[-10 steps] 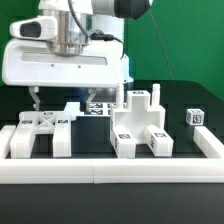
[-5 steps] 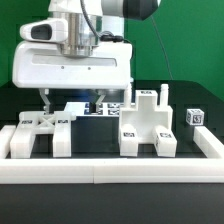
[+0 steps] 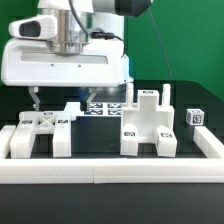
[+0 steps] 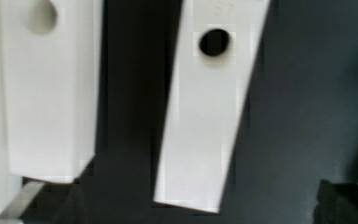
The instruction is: Assemble chair
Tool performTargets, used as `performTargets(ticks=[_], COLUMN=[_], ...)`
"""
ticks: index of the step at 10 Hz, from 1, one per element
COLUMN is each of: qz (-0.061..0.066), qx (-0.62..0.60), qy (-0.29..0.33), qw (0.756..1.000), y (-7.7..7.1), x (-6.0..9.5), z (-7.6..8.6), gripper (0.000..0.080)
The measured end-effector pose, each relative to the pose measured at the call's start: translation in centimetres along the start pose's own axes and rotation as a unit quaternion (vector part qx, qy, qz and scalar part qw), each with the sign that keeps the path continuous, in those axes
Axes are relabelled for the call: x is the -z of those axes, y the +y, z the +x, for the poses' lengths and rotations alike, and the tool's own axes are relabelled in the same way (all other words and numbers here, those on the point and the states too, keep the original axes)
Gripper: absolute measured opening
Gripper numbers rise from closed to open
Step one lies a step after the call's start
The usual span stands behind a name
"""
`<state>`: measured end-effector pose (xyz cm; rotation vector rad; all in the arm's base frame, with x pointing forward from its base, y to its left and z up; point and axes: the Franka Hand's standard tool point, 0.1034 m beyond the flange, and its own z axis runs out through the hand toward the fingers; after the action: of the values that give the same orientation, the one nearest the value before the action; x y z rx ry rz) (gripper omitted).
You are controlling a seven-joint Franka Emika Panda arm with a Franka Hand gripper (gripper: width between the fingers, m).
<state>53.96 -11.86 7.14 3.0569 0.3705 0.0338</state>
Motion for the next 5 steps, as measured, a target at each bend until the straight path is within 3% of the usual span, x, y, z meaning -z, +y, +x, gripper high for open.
performTargets(ticks=[3,4,5], qz=[0.0,0.014,0.044], qx=[0.001,-0.005,-0.027], qy=[0.001,-0.011,-0.03], qw=[1.0,1.0,0.998], y=[-0.13,-0.1,0.55], x=[-0.03,-0.1,0.04], z=[0.06,-0.42,-0.89], gripper=[0.0649,0.0649,0.0649])
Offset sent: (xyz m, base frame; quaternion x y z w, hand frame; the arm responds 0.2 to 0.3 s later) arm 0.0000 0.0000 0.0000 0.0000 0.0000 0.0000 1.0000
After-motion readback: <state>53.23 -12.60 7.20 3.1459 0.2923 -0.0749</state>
